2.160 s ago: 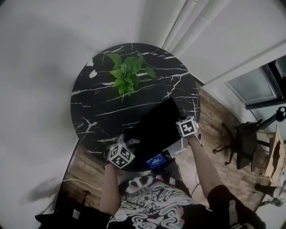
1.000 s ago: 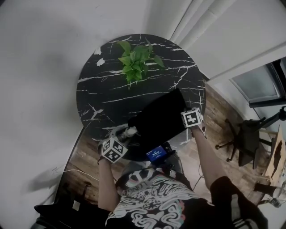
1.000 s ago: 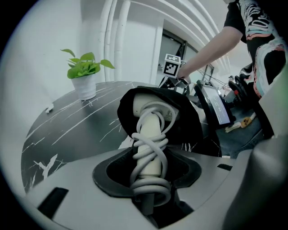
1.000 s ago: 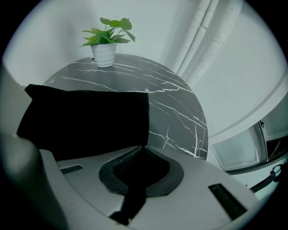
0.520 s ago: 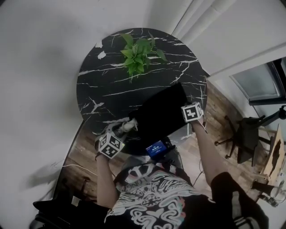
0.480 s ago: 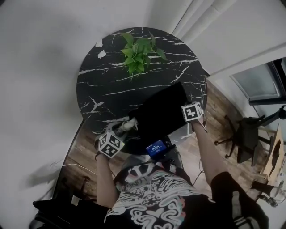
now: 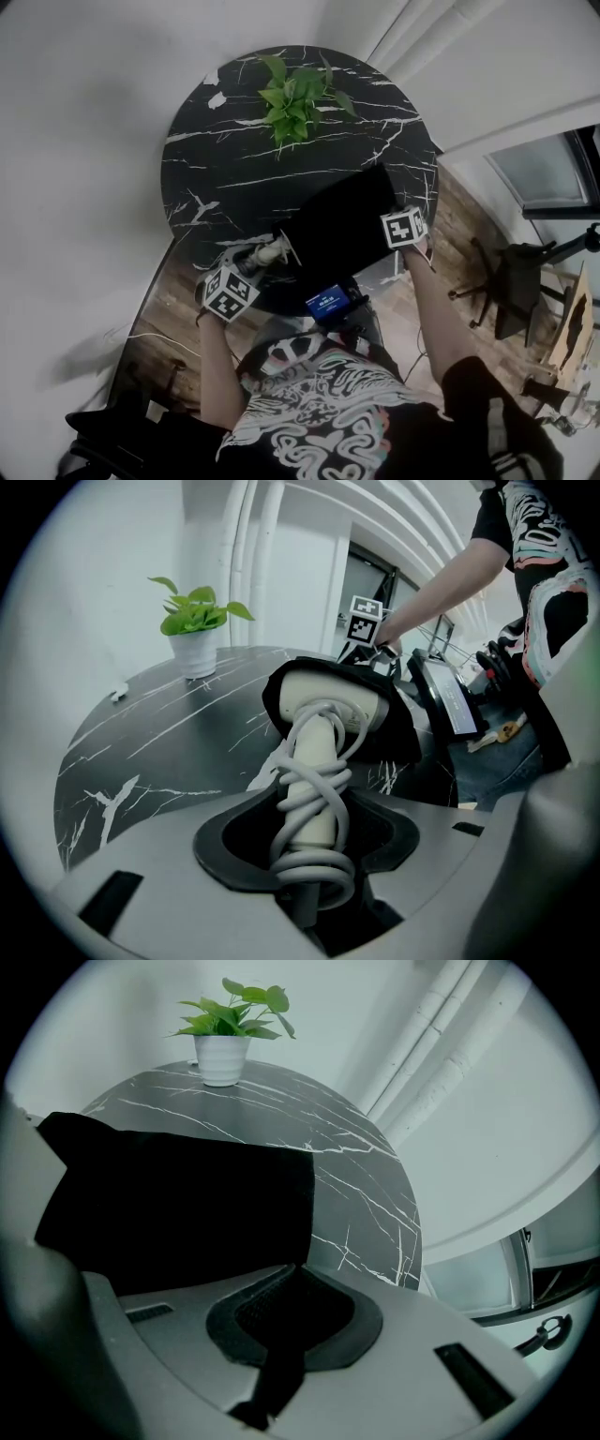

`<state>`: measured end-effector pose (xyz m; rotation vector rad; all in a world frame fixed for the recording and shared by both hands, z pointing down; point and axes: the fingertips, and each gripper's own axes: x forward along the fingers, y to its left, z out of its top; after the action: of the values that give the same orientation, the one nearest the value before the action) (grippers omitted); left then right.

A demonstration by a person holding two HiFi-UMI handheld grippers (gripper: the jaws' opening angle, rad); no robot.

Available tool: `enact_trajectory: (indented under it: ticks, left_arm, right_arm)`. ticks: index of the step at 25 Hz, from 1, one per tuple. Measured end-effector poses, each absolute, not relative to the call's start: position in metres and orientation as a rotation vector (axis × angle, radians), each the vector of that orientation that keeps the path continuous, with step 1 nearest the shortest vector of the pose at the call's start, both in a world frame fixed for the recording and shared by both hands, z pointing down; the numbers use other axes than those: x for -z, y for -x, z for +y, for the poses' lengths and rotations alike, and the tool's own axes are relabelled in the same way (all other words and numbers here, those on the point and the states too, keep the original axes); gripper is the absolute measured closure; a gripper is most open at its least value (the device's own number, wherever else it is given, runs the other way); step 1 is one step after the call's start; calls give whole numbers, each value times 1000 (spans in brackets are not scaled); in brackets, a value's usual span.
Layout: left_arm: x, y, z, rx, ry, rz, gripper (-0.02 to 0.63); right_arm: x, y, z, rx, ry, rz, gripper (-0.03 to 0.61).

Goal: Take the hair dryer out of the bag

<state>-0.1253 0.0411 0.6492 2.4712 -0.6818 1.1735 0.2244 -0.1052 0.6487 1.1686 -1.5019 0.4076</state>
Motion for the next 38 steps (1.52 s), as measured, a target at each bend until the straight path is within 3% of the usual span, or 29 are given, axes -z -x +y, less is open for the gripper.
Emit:
enact_trajectory:
  ticks: [5, 10, 38]
  left_arm:
    - [-649, 131, 42, -1179, -2462, -683, 410]
    - [-649, 133, 43, -1192, -2456, -672, 411]
    - [-647, 59, -11, -1253, -2571, -473, 413]
  right_arm:
    - [-649, -225, -105, -401, -1181, -1492, 554]
    - [-658, -236, -83, -628, -1199, -1485, 554]
    - [-641, -327, -89, -649, -1365, -1385, 552]
